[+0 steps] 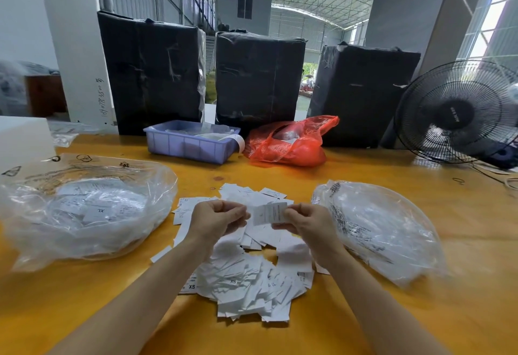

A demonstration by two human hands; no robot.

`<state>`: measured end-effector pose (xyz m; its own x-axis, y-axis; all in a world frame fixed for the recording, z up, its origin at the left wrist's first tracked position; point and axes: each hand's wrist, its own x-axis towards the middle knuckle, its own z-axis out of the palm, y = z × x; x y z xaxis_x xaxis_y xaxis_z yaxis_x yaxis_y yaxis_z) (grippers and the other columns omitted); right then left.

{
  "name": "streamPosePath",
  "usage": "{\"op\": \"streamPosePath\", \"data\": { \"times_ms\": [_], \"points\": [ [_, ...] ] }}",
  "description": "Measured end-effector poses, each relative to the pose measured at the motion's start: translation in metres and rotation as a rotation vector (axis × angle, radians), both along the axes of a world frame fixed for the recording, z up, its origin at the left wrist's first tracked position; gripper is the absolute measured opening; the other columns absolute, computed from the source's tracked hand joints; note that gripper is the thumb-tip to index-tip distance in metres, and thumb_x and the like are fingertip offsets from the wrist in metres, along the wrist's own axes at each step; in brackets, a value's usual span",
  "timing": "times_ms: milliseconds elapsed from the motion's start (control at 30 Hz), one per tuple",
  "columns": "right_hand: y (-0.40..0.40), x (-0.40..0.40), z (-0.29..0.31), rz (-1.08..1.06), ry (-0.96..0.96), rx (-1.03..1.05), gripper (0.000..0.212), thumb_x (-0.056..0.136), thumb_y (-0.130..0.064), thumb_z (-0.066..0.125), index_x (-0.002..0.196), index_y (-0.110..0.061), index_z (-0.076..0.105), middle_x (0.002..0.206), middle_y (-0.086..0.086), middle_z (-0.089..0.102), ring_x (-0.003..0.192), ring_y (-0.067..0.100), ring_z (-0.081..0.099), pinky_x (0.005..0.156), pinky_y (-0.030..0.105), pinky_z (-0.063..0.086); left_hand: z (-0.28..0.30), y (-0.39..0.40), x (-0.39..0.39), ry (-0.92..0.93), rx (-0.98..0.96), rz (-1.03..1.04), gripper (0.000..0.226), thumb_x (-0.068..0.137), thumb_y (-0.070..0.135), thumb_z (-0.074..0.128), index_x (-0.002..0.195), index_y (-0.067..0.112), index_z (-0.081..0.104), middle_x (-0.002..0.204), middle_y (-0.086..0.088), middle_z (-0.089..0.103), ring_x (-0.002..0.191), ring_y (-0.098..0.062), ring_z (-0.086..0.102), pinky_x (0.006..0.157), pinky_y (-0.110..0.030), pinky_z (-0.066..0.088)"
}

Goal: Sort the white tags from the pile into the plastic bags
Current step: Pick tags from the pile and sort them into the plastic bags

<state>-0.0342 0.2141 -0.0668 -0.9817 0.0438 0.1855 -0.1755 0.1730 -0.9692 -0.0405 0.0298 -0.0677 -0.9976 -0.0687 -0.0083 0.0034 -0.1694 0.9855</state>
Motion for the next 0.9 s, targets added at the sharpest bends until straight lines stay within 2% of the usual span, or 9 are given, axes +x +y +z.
{"op": "streamPosePath", "data": {
  "times_ms": [67, 133, 267, 400, 433, 533, 567, 700, 900],
  "points": [
    [0.002, 0.001, 0.004, 0.075, -0.091, -0.204, 0.007, 0.086, -0.001, 0.062, 0.088, -0.007, 0.061, 0.081, 0.012, 0.07, 0.067, 0.019, 0.071, 0.065, 0.021, 0.052, 0.0, 0.001, 0.0, -0.011, 0.02, -0.008, 0.007, 0.084, 0.003, 0.067, 0.086, -0.003, 0.068, 0.079, -0.017, 0.072, 0.063, -0.018, 0.066, 0.056, -0.019, 0.055],
    [0.002, 0.002, 0.006, 0.091, -0.108, -0.258, 0.017, 0.084, 0.002, 0.063, 0.094, -0.01, 0.057, 0.084, 0.014, 0.07, 0.067, 0.021, 0.071, 0.071, 0.028, 0.051, 0.001, 0.002, 0.001, -0.029, 0.063, -0.023, 0.011, 0.083, 0.005, 0.068, 0.088, -0.005, 0.068, 0.08, -0.018, 0.072, 0.061, -0.017, 0.067, 0.056, -0.019, 0.056],
    [0.003, 0.002, 0.007, 0.123, -0.087, -0.219, 0.024, 0.087, 0.006, 0.053, 0.075, -0.01, 0.066, 0.075, 0.007, 0.07, 0.07, 0.017, 0.066, 0.07, 0.027, 0.052, 0.003, 0.001, 0.002, -0.054, 0.102, -0.048, 0.009, 0.08, 0.002, 0.07, 0.085, -0.004, 0.067, 0.074, -0.014, 0.073, 0.058, -0.016, 0.068, 0.055, -0.02, 0.056],
    [0.003, 0.003, 0.007, 0.134, -0.053, -0.267, 0.007, 0.08, 0.0, 0.068, 0.077, -0.006, 0.067, 0.079, 0.01, 0.069, 0.079, 0.022, 0.066, 0.071, 0.028, 0.057, 0.003, 0.002, 0.004, -0.063, 0.076, -0.087, 0.015, 0.075, 0.004, 0.074, 0.087, -0.004, 0.069, 0.083, -0.017, 0.074, 0.063, -0.017, 0.069, 0.062, -0.021, 0.057],
    [0.003, 0.003, 0.007, 0.122, -0.043, -0.283, 0.01, 0.077, 0.001, 0.071, 0.082, -0.005, 0.065, 0.084, 0.012, 0.067, 0.08, 0.024, 0.067, 0.069, 0.027, 0.058, 0.003, 0.003, 0.004, -0.065, 0.067, -0.098, 0.015, 0.074, 0.004, 0.074, 0.087, -0.003, 0.07, 0.083, -0.016, 0.074, 0.064, -0.017, 0.069, 0.063, -0.021, 0.057],
    [0.001, 0.002, 0.007, 0.038, -0.045, -0.34, 0.041, 0.074, 0.007, 0.071, 0.107, -0.009, 0.054, 0.098, 0.017, 0.062, 0.085, 0.025, 0.066, 0.067, 0.028, 0.057, 0.004, 0.004, 0.006, -0.072, 0.038, -0.134, 0.015, 0.07, 0.005, 0.077, 0.083, -0.001, 0.072, 0.081, -0.014, 0.074, 0.063, -0.015, 0.069, 0.062, -0.02, 0.056],
    [0.0, 0.002, 0.009, 0.026, -0.042, -0.391, 0.041, 0.075, 0.008, 0.07, 0.108, -0.01, 0.053, 0.098, 0.017, 0.063, 0.084, 0.025, 0.067, 0.066, 0.028, 0.057, 0.005, 0.005, 0.006, -0.075, 0.028, -0.149, 0.016, 0.068, 0.006, 0.078, 0.082, -0.001, 0.072, 0.08, -0.013, 0.074, 0.063, -0.015, 0.068, 0.062, -0.02, 0.056],
    [-0.001, 0.005, 0.016, 0.052, -0.035, -0.548, 0.009, 0.082, -0.003, 0.066, 0.09, -0.005, 0.064, 0.084, 0.013, 0.07, 0.074, 0.02, 0.069, 0.065, 0.026, 0.058, 0.007, 0.009, 0.008, -0.094, 0.01, -0.2, 0.012, 0.066, 0.004, 0.079, 0.075, 0.001, 0.073, 0.073, -0.011, 0.073, 0.058, -0.012, 0.067, 0.055, -0.017, 0.054],
    [-0.008, 0.01, 0.016, 0.02, 0.088, -0.331, 0.003, 0.083, -0.007, 0.067, 0.085, -0.009, 0.067, 0.077, 0.007, 0.07, 0.064, 0.013, 0.067, 0.064, 0.019, 0.054, 0.008, 0.011, 0.011, -0.112, 0.001, -0.221, 0.022, 0.054, 0.011, 0.08, 0.072, 0.001, 0.071, 0.072, -0.013, 0.072, 0.058, -0.014, 0.066, 0.051, -0.016, 0.051]
  ]
}}
